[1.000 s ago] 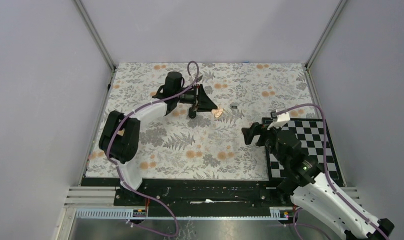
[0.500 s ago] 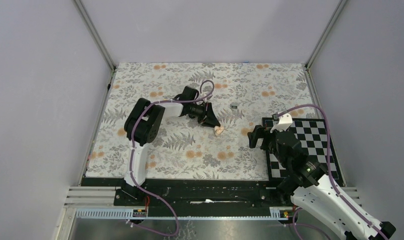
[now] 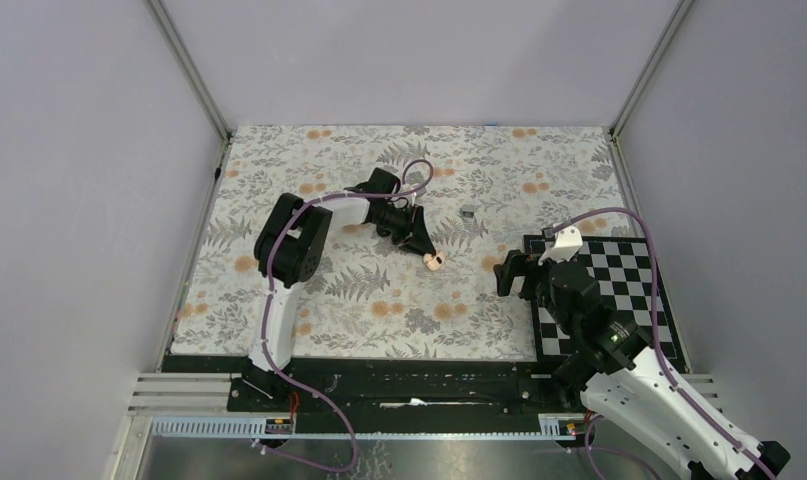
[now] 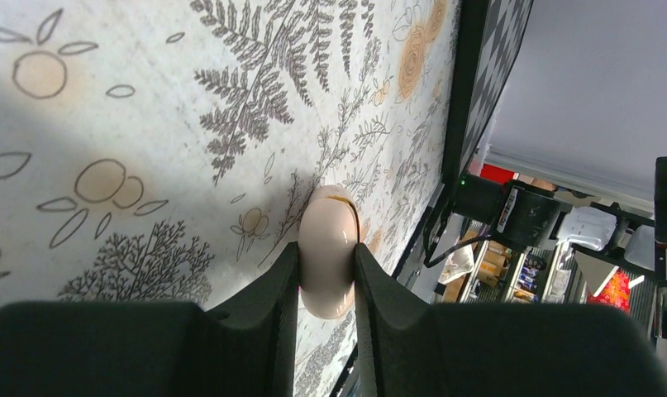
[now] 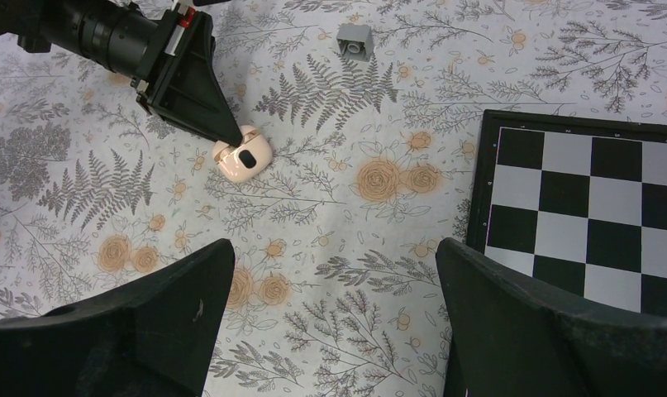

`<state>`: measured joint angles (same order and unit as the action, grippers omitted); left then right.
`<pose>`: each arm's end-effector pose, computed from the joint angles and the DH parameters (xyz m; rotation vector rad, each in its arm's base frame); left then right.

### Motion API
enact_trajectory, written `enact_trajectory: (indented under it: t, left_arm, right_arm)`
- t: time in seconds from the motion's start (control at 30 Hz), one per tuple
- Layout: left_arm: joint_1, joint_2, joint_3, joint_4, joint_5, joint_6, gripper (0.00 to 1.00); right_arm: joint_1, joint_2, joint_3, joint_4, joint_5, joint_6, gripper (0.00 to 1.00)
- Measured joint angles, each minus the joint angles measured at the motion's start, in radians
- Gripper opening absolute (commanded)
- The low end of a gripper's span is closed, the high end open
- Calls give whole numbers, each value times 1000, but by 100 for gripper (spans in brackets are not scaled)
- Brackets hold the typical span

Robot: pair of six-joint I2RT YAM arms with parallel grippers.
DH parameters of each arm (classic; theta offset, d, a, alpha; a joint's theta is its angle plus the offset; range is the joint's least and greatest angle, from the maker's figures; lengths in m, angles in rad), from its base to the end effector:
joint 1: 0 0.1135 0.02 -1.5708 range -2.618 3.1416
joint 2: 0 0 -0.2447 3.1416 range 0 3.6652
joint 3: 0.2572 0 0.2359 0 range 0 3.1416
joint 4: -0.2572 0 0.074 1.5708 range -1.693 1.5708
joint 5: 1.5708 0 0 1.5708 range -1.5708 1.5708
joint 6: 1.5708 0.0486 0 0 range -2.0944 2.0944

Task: Insert the wireless bluetooth earbuds into the charging case
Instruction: Place the charging case at the center of the board, then reset both arms

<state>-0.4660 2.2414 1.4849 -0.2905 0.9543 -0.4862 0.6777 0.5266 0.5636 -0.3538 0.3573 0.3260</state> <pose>0.3665 -0.2287 0.1038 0.3461 2.6973 -1.5687 0.1258 0.0794 0.2677 -0.0861 1.8802 0.3550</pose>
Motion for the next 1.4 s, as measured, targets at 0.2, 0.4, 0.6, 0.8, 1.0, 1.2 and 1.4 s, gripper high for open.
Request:
enact_trajectory:
  t: [0.2, 0.4, 0.6, 0.8, 1.0, 1.2, 1.4]
  left_arm:
    - [8, 0, 11, -47, 0, 31, 1]
    - [8, 0, 22, -75, -9, 48, 16]
    - [7, -11, 21, -92, -47, 66, 60]
    - [6, -85, 39, -190, -158, 114, 77]
    - [6, -222, 115, -308, -333, 159, 88]
    - [12, -600, 6, -311, -586, 140, 99]
    - [54, -1001, -288, -259, -747, 60, 99]
  right_arm:
    - [0, 23, 0, 2, -1, -5, 99]
    - [0, 32, 0, 8, -3, -5, 99]
    - [0, 38, 0, 8, -6, -3, 100]
    - [0, 119, 12, 6, -8, 39, 100]
    - [-23, 410, 174, -51, -11, 72, 100]
    - [-39, 576, 289, -125, 34, 119, 100]
    - [-41, 562, 303, -163, 144, 161, 100]
